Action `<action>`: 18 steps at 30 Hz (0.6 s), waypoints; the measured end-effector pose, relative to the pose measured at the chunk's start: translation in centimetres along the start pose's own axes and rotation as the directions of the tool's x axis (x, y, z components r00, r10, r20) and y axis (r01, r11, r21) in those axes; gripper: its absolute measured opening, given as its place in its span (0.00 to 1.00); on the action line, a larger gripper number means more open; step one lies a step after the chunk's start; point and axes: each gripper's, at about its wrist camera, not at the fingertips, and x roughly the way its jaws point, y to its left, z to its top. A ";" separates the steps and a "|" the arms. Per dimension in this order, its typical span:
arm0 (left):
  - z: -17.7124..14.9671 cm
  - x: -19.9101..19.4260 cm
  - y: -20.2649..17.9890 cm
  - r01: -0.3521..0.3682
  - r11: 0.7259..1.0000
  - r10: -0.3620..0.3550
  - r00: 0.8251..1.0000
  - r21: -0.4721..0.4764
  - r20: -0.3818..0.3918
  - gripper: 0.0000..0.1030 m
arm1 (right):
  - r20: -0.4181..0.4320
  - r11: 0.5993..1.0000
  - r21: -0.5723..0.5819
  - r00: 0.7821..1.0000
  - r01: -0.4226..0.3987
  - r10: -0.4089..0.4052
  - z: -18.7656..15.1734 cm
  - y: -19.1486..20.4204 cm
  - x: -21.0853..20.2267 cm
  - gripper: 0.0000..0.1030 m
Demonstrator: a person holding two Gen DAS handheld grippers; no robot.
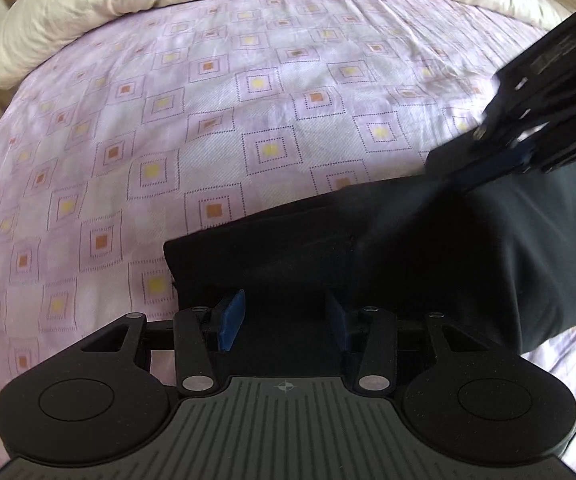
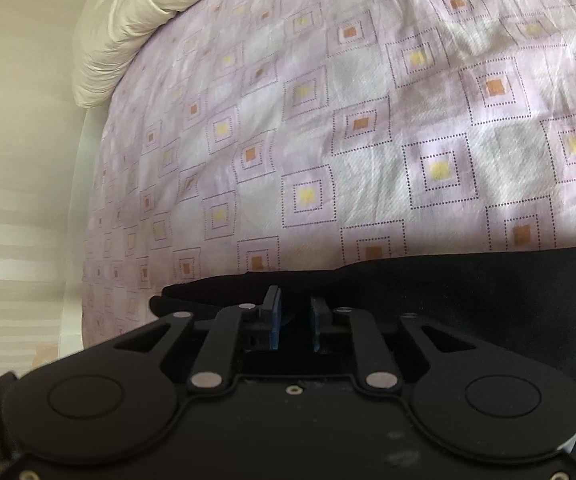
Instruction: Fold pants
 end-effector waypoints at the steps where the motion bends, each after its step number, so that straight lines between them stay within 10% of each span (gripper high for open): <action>1: 0.2 0.1 0.0 0.001 1.000 -0.001 1.000 0.029 -0.008 0.43 | 0.027 1.000 -0.019 1.000 -0.002 0.003 -0.2 0.1 -1.1 0.41; 11: 4.1 1.8 2.0 0.020 1.000 -0.020 0.998 -0.007 -0.054 0.33 | 0.216 0.980 -0.059 0.961 0.192 -0.175 -7.1 -4.0 -11.6 0.44; 18: 4.3 -1.5 -2.1 -0.051 0.995 0.049 0.999 0.090 0.021 0.32 | 0.185 0.928 -0.091 0.921 0.362 -0.341 -16.0 -8.4 -13.2 0.44</action>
